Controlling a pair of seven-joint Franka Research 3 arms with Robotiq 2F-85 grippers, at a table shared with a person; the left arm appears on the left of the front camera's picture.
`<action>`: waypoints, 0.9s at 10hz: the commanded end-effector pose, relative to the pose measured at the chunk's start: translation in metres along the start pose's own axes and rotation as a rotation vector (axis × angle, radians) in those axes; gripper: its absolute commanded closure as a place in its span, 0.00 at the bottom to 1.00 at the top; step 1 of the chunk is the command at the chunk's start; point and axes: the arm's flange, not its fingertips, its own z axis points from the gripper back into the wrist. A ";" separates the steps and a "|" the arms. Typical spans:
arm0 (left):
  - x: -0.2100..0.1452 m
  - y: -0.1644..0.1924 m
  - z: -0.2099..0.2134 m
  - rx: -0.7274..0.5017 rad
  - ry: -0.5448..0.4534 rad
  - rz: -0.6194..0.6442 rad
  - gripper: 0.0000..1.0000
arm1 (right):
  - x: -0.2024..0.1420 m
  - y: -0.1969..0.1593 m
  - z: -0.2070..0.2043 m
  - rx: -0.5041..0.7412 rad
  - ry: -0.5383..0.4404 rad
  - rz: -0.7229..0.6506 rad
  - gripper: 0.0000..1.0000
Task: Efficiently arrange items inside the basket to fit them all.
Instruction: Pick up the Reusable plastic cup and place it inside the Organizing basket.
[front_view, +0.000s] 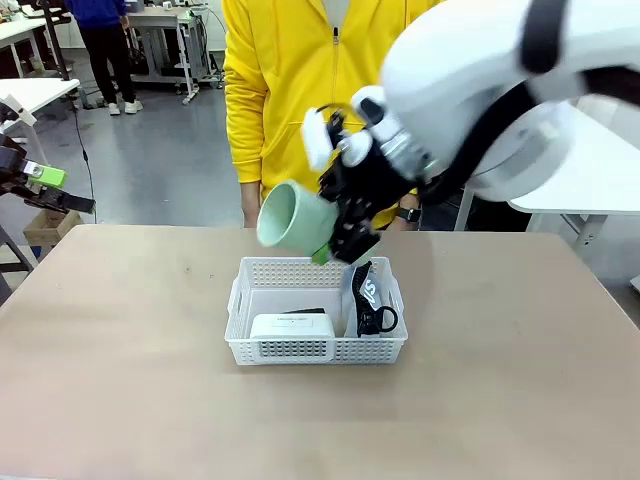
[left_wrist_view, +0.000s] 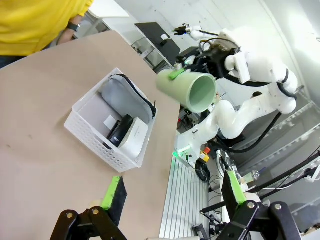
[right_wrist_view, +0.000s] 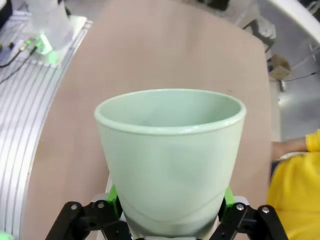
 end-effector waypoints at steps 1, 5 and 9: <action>-0.001 -0.004 0.000 0.007 0.005 -0.003 0.00 | -0.002 -0.031 -0.029 0.047 0.036 -0.065 0.15; -0.001 -0.004 0.000 0.007 0.005 -0.003 0.00 | -0.015 -0.018 -0.047 0.069 0.023 -0.039 0.15; -0.001 -0.004 0.000 0.007 0.005 -0.003 0.00 | -0.006 -0.050 -0.078 0.190 0.086 -0.137 0.15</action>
